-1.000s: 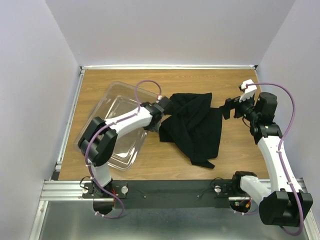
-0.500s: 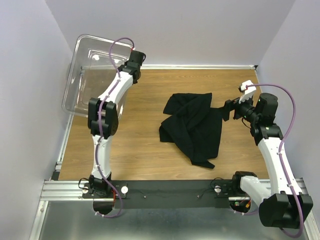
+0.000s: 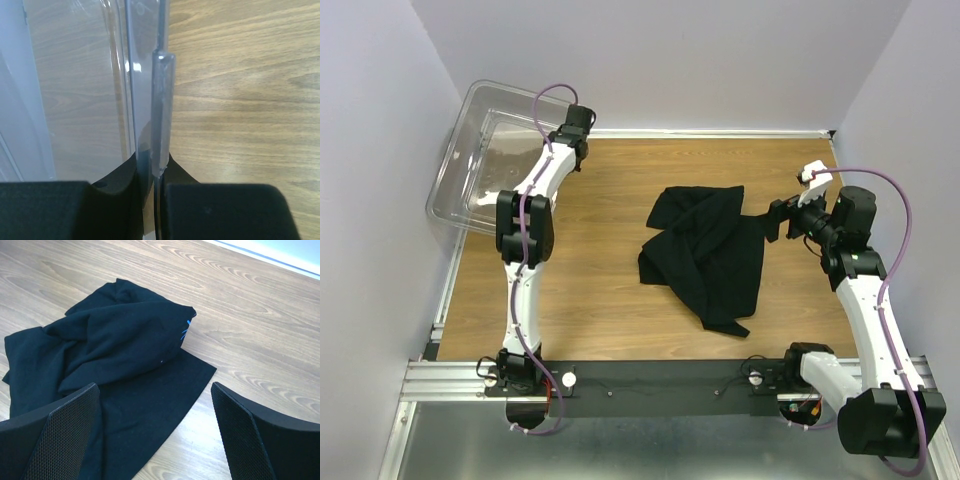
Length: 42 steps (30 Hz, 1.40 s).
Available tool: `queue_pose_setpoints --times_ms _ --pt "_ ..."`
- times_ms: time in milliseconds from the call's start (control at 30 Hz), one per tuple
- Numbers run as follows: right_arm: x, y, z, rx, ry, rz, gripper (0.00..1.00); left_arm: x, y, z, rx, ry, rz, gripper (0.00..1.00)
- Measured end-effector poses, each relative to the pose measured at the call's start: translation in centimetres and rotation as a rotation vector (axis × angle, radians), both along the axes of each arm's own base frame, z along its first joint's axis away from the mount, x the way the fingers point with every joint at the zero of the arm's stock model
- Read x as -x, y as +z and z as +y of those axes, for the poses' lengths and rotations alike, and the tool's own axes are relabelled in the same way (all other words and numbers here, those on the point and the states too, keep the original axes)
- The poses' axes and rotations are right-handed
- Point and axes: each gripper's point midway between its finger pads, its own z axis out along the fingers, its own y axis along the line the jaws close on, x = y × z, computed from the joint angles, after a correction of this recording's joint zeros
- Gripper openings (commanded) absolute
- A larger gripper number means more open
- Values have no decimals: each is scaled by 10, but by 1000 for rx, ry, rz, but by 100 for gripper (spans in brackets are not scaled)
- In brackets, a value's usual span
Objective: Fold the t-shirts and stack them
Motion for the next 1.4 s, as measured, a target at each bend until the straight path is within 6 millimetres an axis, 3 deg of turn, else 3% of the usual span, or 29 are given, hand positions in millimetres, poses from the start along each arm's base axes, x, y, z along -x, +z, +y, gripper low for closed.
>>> queue_pose_setpoints --times_ms 100,200,233,433,633,767,800,900,1000,1067,1133,1167,1233,1333,1400 --pt "0 -1 0 0 0 2 100 -1 -4 1 5 0 5 27" --pt "0 -1 0 0 0 3 100 -8 -6 0 28 12 -10 55" --pt "0 -1 0 0 0 3 100 -13 -5 0 39 23 -25 60" --pt "0 -1 0 0 0 4 100 -26 5 10 75 72 -81 66" --pt "0 -1 0 7 2 1 100 -32 26 6 122 90 -146 70" --pt "-1 -5 2 16 27 7 100 -10 69 -4 190 47 -223 85" --pt "0 -9 4 18 50 19 100 7 93 -10 232 13 -260 91" --pt "1 -29 12 11 111 87 100 57 172 -44 392 -145 -436 91" --pt "4 -57 18 -8 161 193 100 106 244 -101 571 -379 -608 90" --pt "6 -68 18 -14 167 237 100 140 264 -155 675 -547 -633 90" --pt "6 -78 18 -18 167 275 100 169 245 -217 772 -688 -556 90" --pt "6 -82 17 -18 162 289 100 180 220 -240 806 -718 -483 90" --pt "2 -92 12 -12 125 334 100 209 141 -281 842 -741 -272 90" --pt "-17 -113 -6 1 -4 432 93 252 18 -290 807 -653 35 90" --pt "-30 -136 -17 8 -83 513 88 267 -21 -280 773 -593 122 90"
